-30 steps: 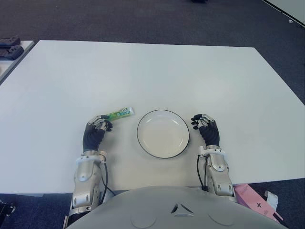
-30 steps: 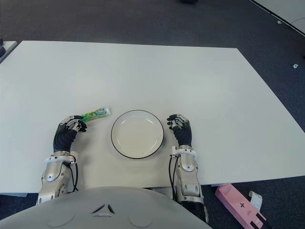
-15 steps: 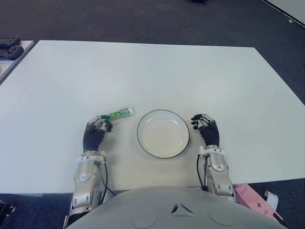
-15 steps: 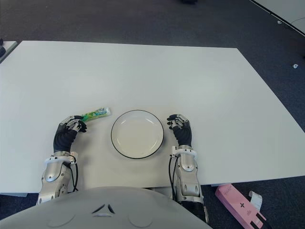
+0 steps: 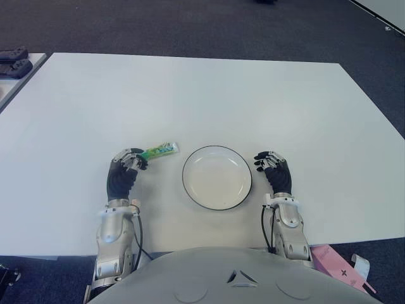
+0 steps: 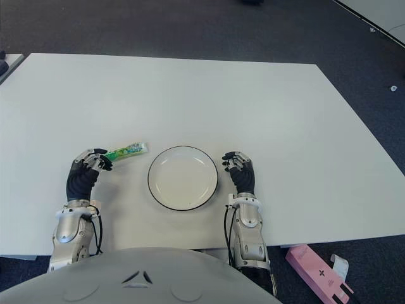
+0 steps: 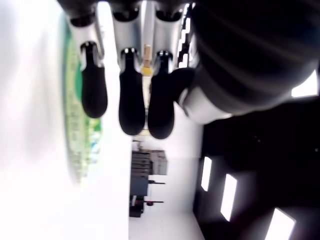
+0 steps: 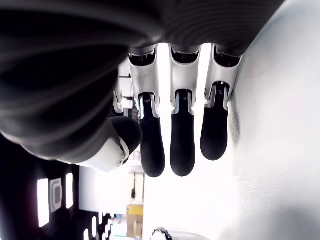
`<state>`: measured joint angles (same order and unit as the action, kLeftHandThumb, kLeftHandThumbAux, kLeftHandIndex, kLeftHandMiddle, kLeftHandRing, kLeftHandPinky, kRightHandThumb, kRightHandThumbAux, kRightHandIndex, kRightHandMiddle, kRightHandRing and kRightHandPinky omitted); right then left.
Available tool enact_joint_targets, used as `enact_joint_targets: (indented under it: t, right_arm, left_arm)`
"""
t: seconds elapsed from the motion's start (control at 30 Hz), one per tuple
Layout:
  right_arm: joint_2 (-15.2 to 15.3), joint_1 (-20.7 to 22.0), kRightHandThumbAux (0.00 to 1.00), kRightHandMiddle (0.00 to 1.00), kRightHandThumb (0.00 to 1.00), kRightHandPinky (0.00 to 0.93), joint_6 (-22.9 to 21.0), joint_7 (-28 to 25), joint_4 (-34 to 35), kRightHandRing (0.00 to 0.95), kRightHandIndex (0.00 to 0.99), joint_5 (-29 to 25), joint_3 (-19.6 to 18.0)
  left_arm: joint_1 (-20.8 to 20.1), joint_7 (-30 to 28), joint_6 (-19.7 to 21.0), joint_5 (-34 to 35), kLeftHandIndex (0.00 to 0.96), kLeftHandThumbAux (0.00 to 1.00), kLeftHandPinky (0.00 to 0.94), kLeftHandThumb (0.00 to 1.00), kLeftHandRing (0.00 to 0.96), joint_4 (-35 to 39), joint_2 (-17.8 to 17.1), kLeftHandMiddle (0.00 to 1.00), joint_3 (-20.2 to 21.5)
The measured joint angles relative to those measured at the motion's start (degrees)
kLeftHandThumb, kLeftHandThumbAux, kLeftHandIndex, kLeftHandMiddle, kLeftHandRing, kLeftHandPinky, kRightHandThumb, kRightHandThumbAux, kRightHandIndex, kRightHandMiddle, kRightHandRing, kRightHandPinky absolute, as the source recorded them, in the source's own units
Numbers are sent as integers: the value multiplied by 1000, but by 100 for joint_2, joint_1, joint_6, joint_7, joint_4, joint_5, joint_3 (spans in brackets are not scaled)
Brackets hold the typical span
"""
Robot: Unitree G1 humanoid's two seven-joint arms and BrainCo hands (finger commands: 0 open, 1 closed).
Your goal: Put the toothpaste on the table into the plate.
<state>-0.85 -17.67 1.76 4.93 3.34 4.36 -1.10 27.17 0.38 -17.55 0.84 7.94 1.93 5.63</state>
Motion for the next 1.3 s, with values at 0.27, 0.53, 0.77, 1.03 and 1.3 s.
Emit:
enact_joint_targets:
  t: [0.27, 0.53, 0.77, 1.03, 1.3]
  right_arm:
    - [-2, -3, 726, 488, 709, 491, 1, 2, 0, 489, 426, 3, 5]
    - [-12, -2, 727, 483, 709, 487, 0, 23, 2, 485, 425, 5, 11]
    - [-13, -2, 727, 484, 709, 489, 0, 33, -1, 486, 424, 15, 23]
    - [-12, 1, 727, 479, 709, 485, 0, 36, -3, 483, 424, 19, 39]
    - [-5, -3, 728, 475, 709, 483, -10, 37, -2, 479, 424, 19, 38]
  left_arm:
    - [17, 1153, -1259, -1738, 435, 720, 580, 698, 597, -144, -47, 617, 90]
    - [13, 2256, -1045, -3612, 434, 723, 560, 697, 587, -71, -198, 600, 106]
    - [-65, 2624, -240, -4725, 433, 722, 531, 701, 561, 111, -430, 560, 26]
    - [-126, 2691, 266, -5112, 323, 548, 391, 537, 380, 162, -759, 356, -61]
    - [-231, 2476, 976, -5501, 144, 285, 295, 512, 251, 253, -1238, 224, -177]
